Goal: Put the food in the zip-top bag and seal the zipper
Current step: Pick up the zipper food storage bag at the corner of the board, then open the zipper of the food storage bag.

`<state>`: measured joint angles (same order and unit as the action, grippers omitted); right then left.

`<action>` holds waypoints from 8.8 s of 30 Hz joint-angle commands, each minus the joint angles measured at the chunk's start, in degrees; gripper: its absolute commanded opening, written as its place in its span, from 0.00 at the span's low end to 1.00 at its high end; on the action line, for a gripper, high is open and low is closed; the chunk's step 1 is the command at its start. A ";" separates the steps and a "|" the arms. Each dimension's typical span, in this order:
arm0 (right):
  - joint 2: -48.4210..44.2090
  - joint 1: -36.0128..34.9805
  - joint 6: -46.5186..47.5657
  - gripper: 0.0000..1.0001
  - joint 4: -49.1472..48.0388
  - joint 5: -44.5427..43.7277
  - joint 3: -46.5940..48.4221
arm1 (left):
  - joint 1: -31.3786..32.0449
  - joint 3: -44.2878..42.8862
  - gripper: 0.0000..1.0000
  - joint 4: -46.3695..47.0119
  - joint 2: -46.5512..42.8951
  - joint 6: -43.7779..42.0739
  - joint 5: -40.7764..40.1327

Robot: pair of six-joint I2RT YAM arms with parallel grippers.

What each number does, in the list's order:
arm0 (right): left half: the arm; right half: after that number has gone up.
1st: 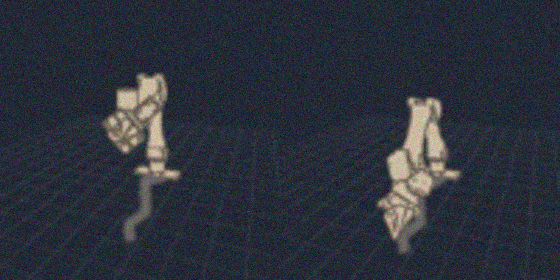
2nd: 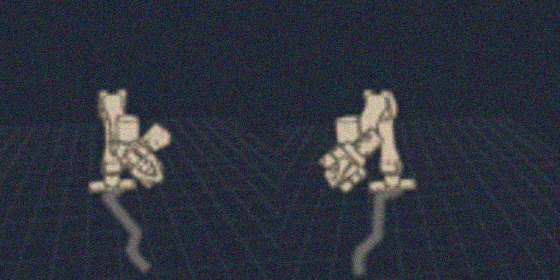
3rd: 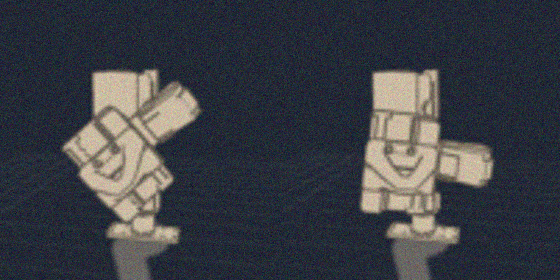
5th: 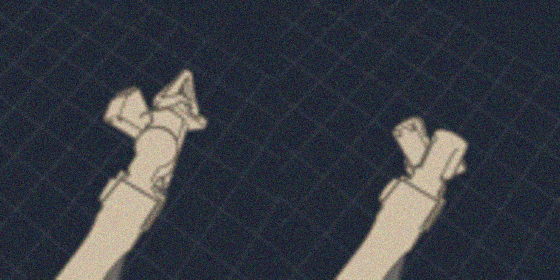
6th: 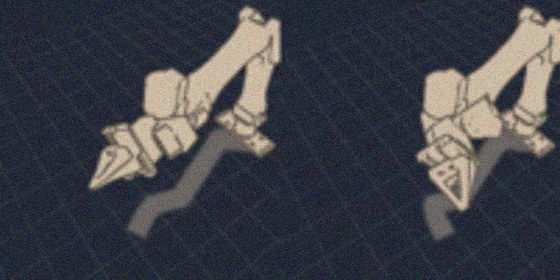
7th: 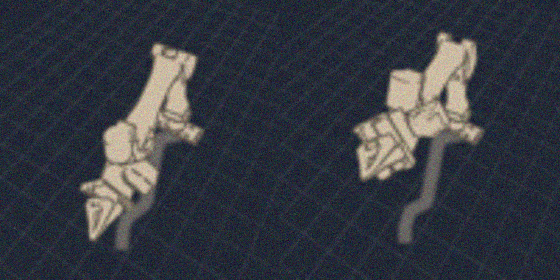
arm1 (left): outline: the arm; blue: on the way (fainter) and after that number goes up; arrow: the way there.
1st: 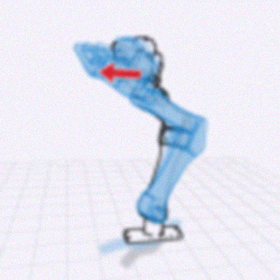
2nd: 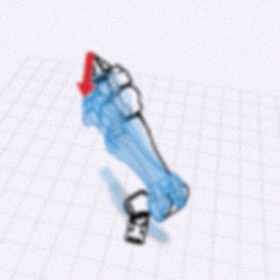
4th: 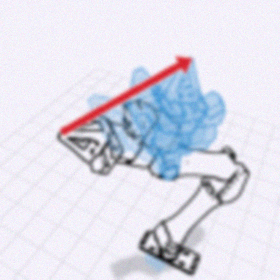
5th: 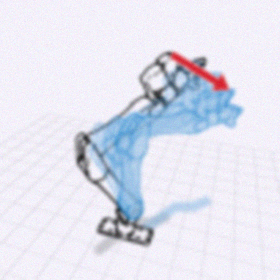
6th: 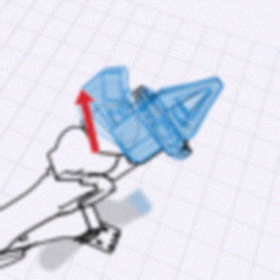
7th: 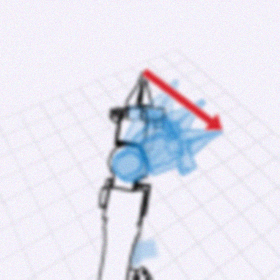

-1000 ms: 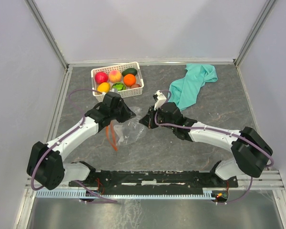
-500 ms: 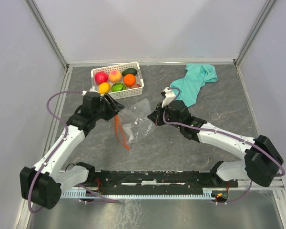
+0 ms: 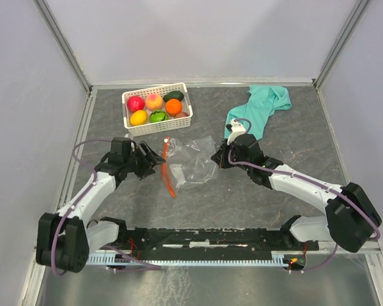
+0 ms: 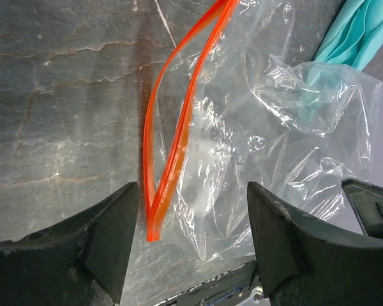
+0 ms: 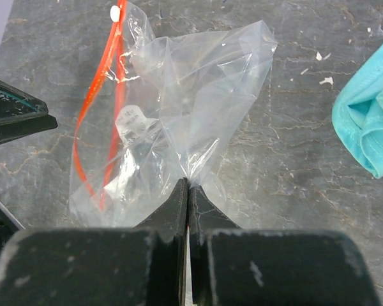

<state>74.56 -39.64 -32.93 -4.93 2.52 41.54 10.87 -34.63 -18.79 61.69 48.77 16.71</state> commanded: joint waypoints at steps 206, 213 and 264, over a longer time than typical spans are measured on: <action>13.06 -22.86 10.76 0.02 21.37 -55.63 31.55 | 24.54 -15.10 0.41 -22.90 -1.74 8.76 -25.26; 10.81 -21.90 11.21 0.12 20.53 -51.00 29.13 | 24.55 -19.09 0.27 -24.03 -0.14 3.99 -27.83; 10.38 -9.49 18.53 0.23 25.73 -36.91 35.21 | 24.54 -31.20 0.03 -20.53 9.41 -7.27 -19.49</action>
<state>89.19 -51.18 -16.19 21.41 -38.65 77.30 35.68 -63.92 -40.73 69.63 39.03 -2.81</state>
